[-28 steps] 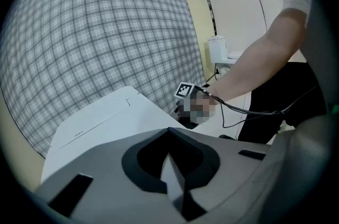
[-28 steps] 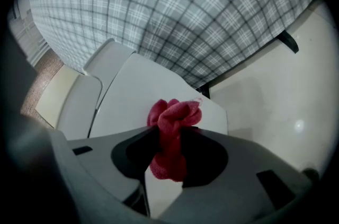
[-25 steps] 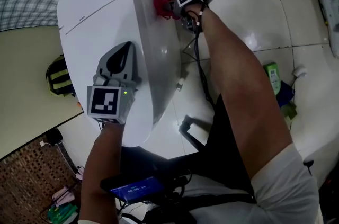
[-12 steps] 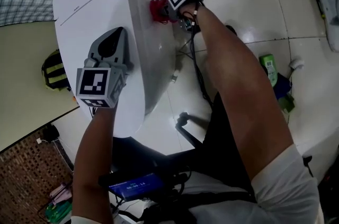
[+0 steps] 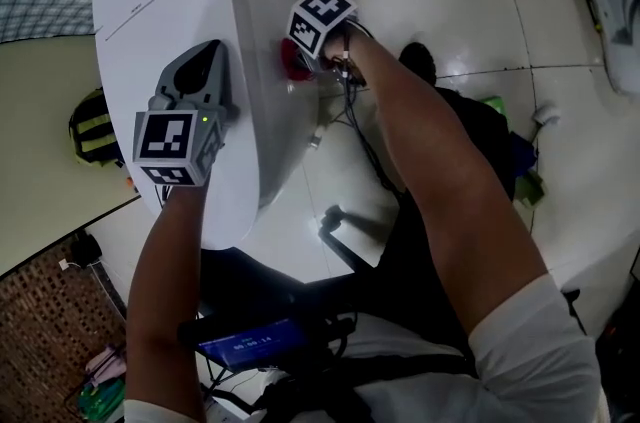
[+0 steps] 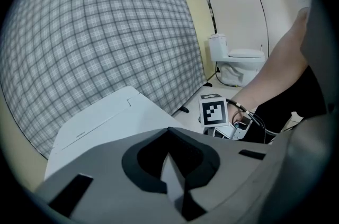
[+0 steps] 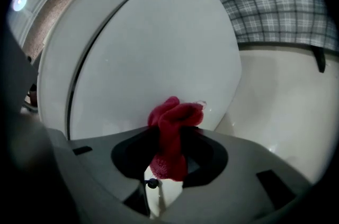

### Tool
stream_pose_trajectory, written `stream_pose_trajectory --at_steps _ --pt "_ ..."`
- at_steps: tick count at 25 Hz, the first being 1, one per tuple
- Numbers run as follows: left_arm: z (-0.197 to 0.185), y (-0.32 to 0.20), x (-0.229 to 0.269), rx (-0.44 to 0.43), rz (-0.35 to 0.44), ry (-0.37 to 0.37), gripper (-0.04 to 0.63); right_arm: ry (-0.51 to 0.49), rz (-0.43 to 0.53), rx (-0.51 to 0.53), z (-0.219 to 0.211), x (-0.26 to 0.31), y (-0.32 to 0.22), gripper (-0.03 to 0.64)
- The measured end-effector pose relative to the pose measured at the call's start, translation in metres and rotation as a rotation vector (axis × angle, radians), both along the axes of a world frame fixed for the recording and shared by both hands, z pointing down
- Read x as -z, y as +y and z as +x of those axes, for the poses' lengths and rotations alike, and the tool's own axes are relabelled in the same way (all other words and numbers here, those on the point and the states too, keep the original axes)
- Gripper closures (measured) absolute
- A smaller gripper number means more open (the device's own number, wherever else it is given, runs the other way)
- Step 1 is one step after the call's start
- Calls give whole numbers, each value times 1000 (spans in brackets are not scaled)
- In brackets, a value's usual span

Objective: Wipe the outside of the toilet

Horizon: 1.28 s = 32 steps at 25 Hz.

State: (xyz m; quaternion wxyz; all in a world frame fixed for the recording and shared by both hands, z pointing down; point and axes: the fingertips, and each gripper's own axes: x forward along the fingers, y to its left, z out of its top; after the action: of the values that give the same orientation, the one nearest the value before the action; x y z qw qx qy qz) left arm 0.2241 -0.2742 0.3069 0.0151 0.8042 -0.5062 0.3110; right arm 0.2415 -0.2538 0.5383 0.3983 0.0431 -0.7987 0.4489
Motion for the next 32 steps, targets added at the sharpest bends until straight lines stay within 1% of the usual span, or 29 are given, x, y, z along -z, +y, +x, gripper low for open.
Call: stream_pose_trajectory --at_steps 2,7,10,13,21,26,32 --pt "0 0 0 0 0 1 611 -17 -32 28 1 -1 12 482" --pt "-1 0 0 2 0 2 611 -53 -93 135 -1 4 44 481" --pt "0 -1 0 1 2 2 611 -50 -131 200 -1 2 62 482" --pt "0 -1 1 0 5 2 611 -27 -133 258 -1 -2 76 481" --pt "1 -1 1 3 5 9 611 -18 -178 315 -2 -11 102 481" --pt "0 -1 0 5 3 16 611 -59 -194 359 -3 -15 127 480" --pt "0 -2 1 8 3 21 611 -98 -237 445 -5 -13 160 480"
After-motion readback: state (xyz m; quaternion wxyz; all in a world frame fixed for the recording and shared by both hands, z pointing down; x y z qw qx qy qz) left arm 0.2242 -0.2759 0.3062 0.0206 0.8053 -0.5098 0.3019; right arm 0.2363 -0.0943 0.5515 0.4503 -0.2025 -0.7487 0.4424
